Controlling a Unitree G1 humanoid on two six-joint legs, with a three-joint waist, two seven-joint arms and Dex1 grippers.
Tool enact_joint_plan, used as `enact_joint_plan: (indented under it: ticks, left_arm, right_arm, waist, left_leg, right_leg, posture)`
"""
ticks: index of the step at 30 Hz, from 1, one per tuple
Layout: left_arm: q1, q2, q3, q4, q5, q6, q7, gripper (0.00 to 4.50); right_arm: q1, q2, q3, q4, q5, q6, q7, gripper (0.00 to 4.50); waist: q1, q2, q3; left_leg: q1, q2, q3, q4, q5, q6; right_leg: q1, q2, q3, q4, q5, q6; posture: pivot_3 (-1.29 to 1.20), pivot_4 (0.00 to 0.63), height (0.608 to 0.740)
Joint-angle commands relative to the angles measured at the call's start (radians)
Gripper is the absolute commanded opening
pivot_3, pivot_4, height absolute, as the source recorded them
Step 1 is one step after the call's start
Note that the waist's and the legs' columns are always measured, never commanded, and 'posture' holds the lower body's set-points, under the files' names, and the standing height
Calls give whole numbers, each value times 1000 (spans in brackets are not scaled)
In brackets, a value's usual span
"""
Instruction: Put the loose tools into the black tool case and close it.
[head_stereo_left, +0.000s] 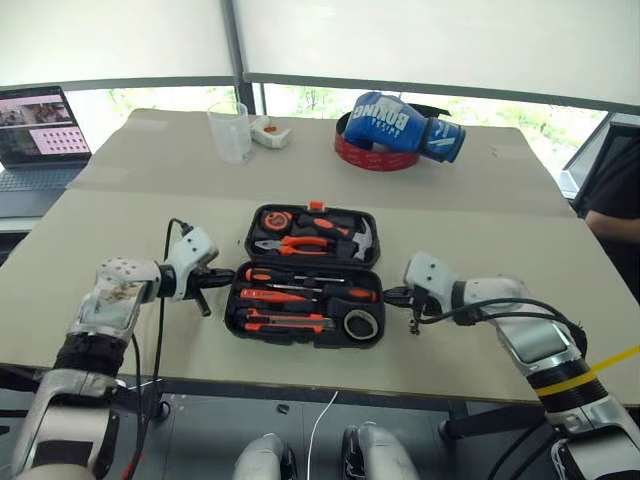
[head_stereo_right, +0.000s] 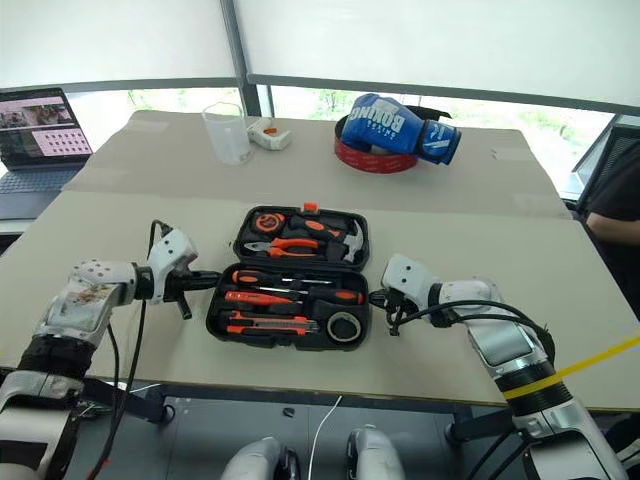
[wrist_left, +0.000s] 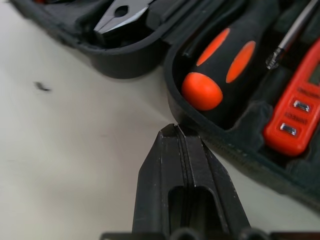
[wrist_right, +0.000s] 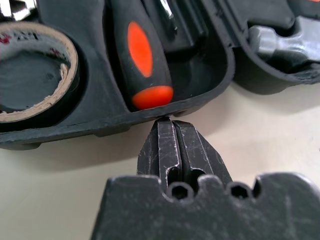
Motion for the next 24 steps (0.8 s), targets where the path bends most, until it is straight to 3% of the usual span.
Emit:
enact_joint_plan:
  ticks: [1,10,17,21,24]
  left_arm:
    - [49,2,-38,-215,-85,35,-104,60]
    - [140,72,-40,-282,-40,-3,-133,60]
    - [132,80,-14,-231,-20,13,-107,60]
    - [117,88,25,-207,-44,60,-101,60]
    - [85,111,65,-146,-68,108,-102,649]
  right_arm:
    - [64,-37,-10,-231,115,-64,150,0]
    - [226,-95,-45,-364,68,-39,142,0]
    - [234,-97,-91,-309,3,-6,50,0]
    - [210,-94,-183,-290,67,70,21,0]
    - [201,-132,-259,-278,132,157,49,0]
  waist:
    - [7,0,0]
    - [13,0,0]
    - [11,0,0]
    - [11,0,0]
    - [12,0,0]
  left_leg:
    - [-1,0,0,0,0,0]
    - [-1,0,-1,0,0,0]
    - [0,1,-1,0,0,0]
    - [-1,0,0,0,0,0]
    - [-1,1,-1,0,0,0]
  right_leg:
    - [-1,0,-1,0,0,0]
    - [-1,-1,0,0,-1,0]
    - [-1,-1,1,0,-1,0]
    - [-1,-1,1,0,-1,0]
    - [-2,-1,1,0,-1,0]
  posture:
    - [0,150,714]
    - [0,150,714]
    - [0,150,714]
    - [0,150,714]
    - [0,150,714]
